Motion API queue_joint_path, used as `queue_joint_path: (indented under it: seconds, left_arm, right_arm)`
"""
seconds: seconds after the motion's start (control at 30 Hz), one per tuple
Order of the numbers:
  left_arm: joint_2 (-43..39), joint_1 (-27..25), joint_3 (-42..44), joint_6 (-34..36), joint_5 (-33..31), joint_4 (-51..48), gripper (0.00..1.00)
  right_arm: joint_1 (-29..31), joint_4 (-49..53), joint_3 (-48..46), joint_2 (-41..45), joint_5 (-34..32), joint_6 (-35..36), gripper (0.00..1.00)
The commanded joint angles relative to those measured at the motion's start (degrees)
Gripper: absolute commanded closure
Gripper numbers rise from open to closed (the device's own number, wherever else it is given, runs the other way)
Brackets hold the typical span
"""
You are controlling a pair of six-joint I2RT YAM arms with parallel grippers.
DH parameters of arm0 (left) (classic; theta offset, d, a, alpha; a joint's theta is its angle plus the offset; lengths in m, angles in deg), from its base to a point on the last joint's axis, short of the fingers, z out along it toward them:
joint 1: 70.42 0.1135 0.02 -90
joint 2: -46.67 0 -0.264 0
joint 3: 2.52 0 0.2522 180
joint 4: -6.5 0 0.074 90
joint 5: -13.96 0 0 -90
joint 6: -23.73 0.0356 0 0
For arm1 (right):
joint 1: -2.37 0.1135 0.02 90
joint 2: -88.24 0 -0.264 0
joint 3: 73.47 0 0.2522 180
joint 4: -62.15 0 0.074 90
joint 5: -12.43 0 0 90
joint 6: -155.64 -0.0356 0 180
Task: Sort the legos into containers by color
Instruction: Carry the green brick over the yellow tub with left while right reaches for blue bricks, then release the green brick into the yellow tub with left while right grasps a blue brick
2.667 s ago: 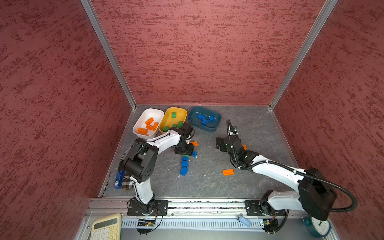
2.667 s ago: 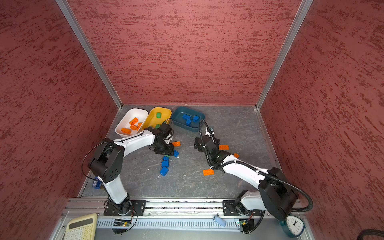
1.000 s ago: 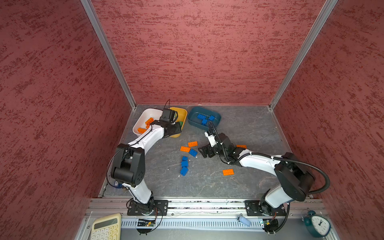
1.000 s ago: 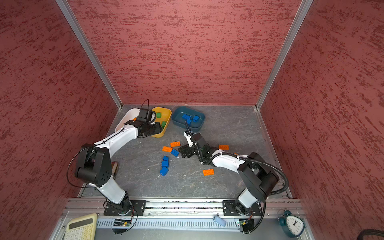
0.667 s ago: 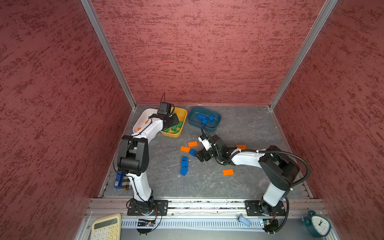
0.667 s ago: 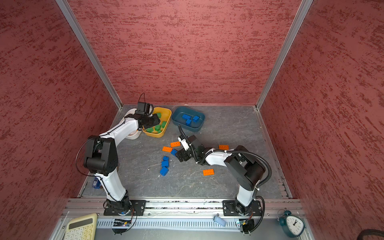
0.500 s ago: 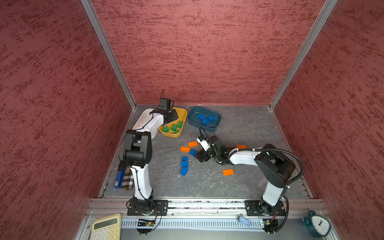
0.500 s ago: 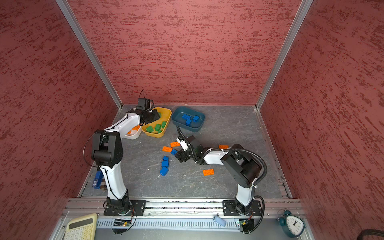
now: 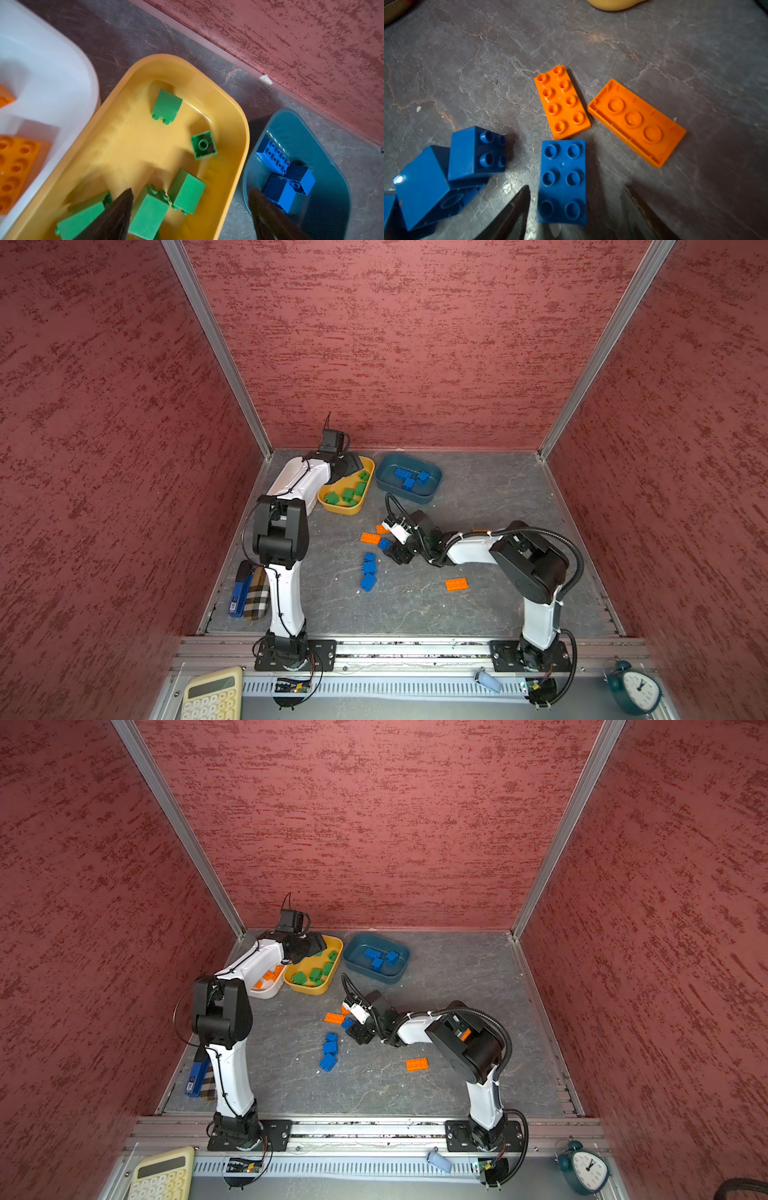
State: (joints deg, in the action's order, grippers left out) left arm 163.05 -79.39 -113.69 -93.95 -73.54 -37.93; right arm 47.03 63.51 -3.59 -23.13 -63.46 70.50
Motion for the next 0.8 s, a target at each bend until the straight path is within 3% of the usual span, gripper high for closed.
queue_joint_path:
  seconds: [0.0,0.07,0.27,0.4,0.63,0.77]
  left_arm:
    - [-6.5,-0.5,3.7,-0.1,-1.1,2.6,0.06]
    - [-9.4,-0.7,6.8,-0.2,-1.4,3.6,0.0]
    - [-16.6,-1.8,13.3,0.5,-4.3,4.7,0.01]
    - [-20.1,-1.9,16.8,0.3,-4.9,5.0,0.01]
    - [-26.3,-4.8,21.2,0.9,-9.7,1.7,0.01]
    - [-30.2,-7.4,24.9,0.4,-13.1,-0.6,0.01]
  right_arm:
    - [1.0,1.4,2.5,-1.7,0.1,4.3,0.34]
    - [1.5,2.6,3.5,-2.4,-0.9,5.3,0.36]
    - [2.1,2.6,4.2,-3.4,-0.1,6.0,0.46]
    - [2.2,3.7,4.4,-3.5,-0.1,5.9,0.58]
    - [1.7,3.2,1.5,2.0,-1.6,7.7,0.8]
    - [-0.7,-0.3,-0.7,6.4,-1.2,6.6,0.83]
